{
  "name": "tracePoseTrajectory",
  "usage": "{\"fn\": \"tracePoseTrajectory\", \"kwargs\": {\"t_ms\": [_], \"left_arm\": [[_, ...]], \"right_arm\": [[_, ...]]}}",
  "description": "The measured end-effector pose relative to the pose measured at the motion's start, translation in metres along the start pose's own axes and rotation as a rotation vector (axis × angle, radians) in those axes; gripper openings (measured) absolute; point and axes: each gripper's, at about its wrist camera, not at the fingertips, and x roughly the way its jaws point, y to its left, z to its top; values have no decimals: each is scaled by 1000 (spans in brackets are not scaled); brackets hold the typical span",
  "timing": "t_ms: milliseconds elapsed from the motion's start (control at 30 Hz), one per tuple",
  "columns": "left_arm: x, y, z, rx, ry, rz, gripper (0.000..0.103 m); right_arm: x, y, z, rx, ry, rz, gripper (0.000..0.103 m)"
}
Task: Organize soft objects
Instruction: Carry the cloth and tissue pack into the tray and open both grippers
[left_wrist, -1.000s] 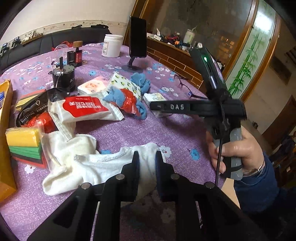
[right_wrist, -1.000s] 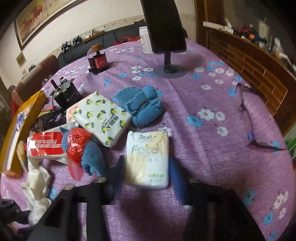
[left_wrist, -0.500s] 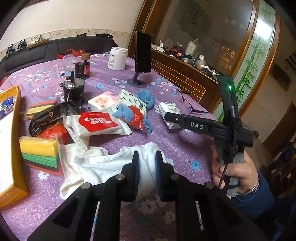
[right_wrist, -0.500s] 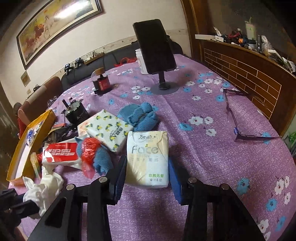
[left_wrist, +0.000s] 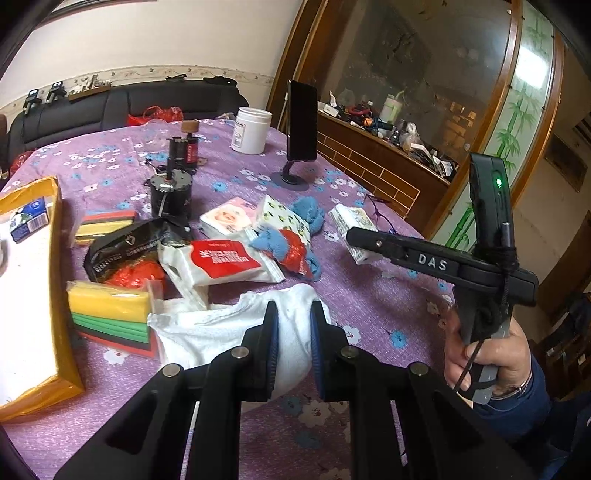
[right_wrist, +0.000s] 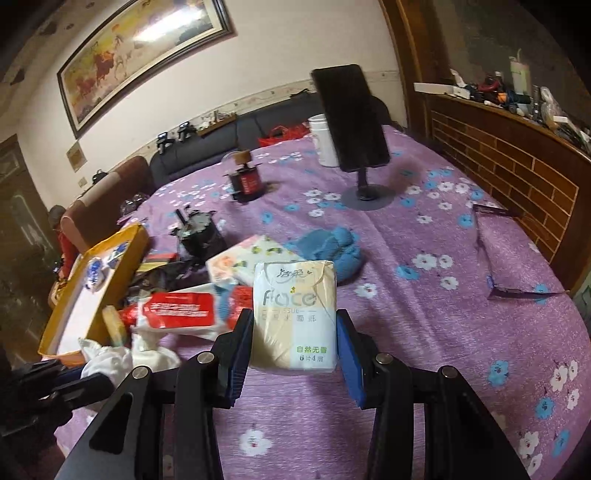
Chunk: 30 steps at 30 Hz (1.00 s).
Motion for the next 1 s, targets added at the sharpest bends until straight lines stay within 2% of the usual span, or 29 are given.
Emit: {"fn": "tracePoseTrajectory", "kwargs": {"t_ms": [200,400,633,900,1000], "left_arm": [[-16,14,5,-21,-36,32,15],[-37,38,9,-62,-77,80,15],[-66,86,7,-132,-120,174,15],[-100,144,4,-215,-148,278,15],[-107,158,2,-235,-148,296,15]], "right_arm": [[0,23,1,-30,15,64,47],[6,62,3,-81,58,173,47],[20,121,4,-161,117,289,48],[38,190,7,-273,166,371,48],[44,209,7,-301,182,387,48]]}}
